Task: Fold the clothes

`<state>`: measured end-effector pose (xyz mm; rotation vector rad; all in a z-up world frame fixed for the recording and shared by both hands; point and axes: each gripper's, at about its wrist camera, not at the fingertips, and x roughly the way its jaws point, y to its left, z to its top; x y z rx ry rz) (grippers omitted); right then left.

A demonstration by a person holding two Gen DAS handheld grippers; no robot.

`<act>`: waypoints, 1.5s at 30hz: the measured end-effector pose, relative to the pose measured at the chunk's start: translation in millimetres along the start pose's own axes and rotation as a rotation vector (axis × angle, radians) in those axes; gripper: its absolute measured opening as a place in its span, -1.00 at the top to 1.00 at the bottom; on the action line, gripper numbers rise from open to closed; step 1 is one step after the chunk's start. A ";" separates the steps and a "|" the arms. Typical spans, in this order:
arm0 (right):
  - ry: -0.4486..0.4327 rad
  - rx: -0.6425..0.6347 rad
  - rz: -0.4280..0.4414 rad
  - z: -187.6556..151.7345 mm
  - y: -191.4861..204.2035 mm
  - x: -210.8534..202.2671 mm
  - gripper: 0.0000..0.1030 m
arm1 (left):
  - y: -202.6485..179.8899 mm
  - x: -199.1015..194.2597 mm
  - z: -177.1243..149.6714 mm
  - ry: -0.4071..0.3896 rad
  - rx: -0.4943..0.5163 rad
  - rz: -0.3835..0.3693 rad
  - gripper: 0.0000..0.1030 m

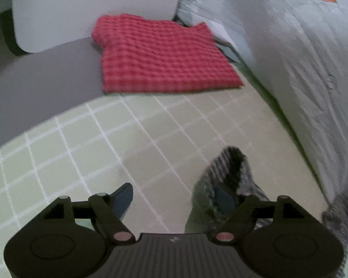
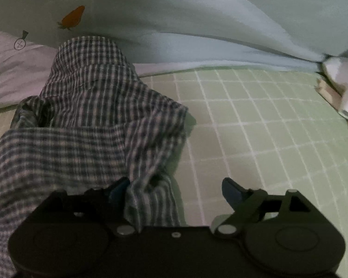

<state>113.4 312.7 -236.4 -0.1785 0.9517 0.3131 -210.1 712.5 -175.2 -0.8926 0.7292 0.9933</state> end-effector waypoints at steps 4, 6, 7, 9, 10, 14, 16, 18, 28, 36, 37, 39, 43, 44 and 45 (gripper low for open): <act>0.000 0.008 -0.004 -9.0 4.0 -19.4 -0.77 | -13.0 1.3 -7.5 0.018 0.039 -0.042 -0.52; 0.001 -0.033 0.022 -9.1 14.5 -23.7 -0.83 | -16.4 1.0 -9.0 0.028 0.041 -0.069 -0.52; 0.008 -0.046 0.028 -10.1 19.2 -22.4 -0.83 | -15.7 0.8 -9.2 0.034 0.025 -0.095 -0.52; 0.029 -0.054 0.033 -11.5 26.6 -17.0 -0.83 | -12.8 0.9 -9.2 0.047 -0.019 -0.155 -0.52; 0.045 -0.049 0.032 -11.4 29.1 -12.9 -0.83 | -11.1 1.3 -9.0 0.054 -0.040 -0.187 -0.52; 0.083 0.001 0.037 -7.5 27.7 -0.9 -0.92 | -17.7 4.3 -10.7 0.045 -0.014 -0.210 -0.61; 0.088 0.025 0.039 -6.3 24.5 2.4 -0.99 | -24.0 9.7 -12.8 0.054 0.019 -0.192 -0.61; 0.086 0.033 0.040 -7.0 22.8 3.3 -0.99 | -30.3 15.1 -15.0 0.064 0.053 -0.174 -0.61; 0.074 0.028 0.033 -11.3 23.7 5.8 -1.00 | -47.5 35.2 -21.9 0.020 0.203 -0.037 0.19; 0.072 0.038 0.036 -13.5 21.6 3.6 -1.00 | -60.8 26.4 -18.6 0.048 0.237 -0.095 0.82; 0.073 0.042 0.039 -14.4 20.3 2.5 -1.00 | -67.1 21.3 -19.6 0.046 0.262 -0.112 0.82; 0.074 0.054 0.046 -17.1 17.7 0.0 -1.00 | -82.1 8.8 -23.0 0.040 0.317 -0.158 0.82; 0.083 0.107 0.068 -23.8 7.1 -6.9 -1.00 | -123.0 -15.0 -38.1 0.052 0.437 -0.282 0.83; 0.085 0.123 0.076 -26.0 3.7 -9.1 -1.00 | -133.2 -20.8 -44.1 0.066 0.460 -0.327 0.83; 0.087 0.139 0.084 -28.2 0.1 -11.3 -1.00 | -142.1 -26.8 -51.8 0.087 0.484 -0.369 0.83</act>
